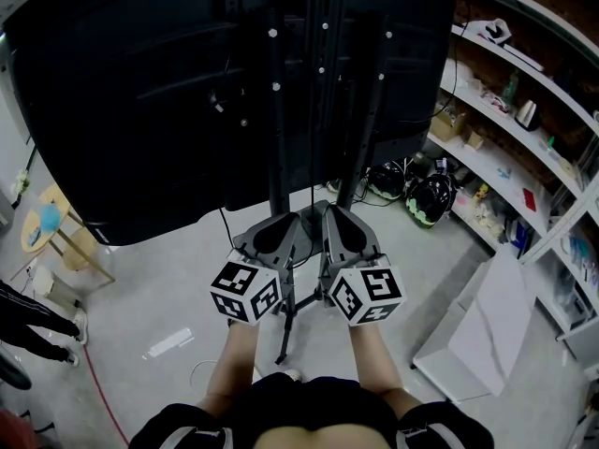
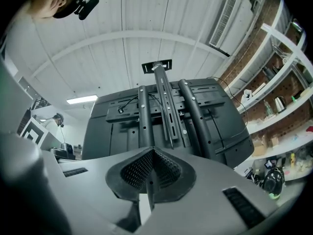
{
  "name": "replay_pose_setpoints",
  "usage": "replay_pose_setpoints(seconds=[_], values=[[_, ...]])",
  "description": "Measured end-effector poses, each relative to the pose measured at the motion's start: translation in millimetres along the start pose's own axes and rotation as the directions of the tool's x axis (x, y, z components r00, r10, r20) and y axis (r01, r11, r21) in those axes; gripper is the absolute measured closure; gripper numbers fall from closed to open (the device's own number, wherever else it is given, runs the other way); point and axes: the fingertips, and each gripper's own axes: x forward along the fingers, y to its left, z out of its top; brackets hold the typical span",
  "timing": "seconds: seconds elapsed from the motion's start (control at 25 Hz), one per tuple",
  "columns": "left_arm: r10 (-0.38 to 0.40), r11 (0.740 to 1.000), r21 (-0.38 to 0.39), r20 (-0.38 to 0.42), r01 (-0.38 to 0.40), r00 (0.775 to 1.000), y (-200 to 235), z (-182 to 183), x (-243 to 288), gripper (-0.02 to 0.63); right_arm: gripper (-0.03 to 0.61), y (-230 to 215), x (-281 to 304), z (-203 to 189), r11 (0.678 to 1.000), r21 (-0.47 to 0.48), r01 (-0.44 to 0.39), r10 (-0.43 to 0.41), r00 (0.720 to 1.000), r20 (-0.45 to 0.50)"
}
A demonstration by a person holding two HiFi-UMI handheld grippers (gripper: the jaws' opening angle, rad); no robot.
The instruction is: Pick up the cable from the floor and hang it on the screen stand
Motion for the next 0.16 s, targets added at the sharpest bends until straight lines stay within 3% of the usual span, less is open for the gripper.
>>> replay_pose_setpoints(seconds=[0.16], values=[[-0.005, 1.0, 0.003, -0.004, 0.005, 1.0, 3.0, -3.2, 1.1, 0.595, 0.554, 1.1, 3.5, -5.7, 1.0, 0.001, -0.002, 0.002, 1.0, -0.005]])
